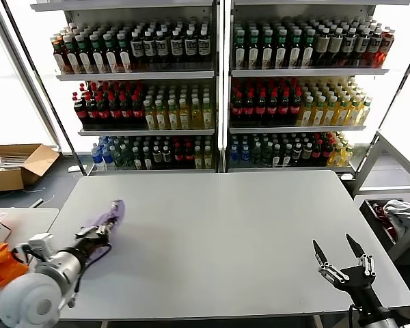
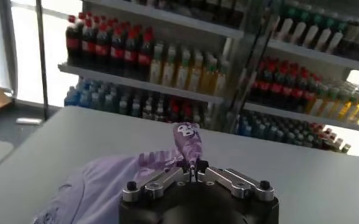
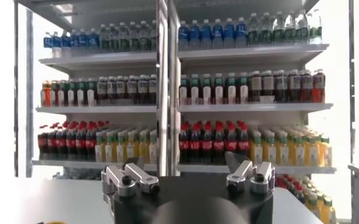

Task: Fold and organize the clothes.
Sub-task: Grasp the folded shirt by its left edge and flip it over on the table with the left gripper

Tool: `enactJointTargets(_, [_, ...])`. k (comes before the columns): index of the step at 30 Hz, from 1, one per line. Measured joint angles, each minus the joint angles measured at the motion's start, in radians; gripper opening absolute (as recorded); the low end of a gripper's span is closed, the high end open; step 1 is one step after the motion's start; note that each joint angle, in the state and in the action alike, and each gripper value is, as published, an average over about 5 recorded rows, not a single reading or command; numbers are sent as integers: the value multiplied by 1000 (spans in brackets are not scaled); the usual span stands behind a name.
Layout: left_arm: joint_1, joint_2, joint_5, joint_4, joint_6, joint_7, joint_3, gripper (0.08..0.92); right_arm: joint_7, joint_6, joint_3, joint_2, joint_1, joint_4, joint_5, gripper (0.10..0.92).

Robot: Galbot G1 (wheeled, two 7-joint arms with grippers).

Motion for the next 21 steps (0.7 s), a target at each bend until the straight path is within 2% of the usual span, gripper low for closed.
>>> enactJointTargets(5, [-91,-102,44,36,0,-63,214,122,3,-8,-3,13,-30,16,-24,823])
enactJointTargets(11, [-236,-235,47,120,-15,-139,333,139,23,-37,-33,14,-35,34,-69,823])
enactJointTargets(16, [-330,-293,40,169,-42,-173,381,264,49,-77,-88,3,-18,37,-122,823])
enactJointTargets(21, [-360,-310,32,167,-54,-170,401,402,92,-144,-165,-25,23,36,-140,823])
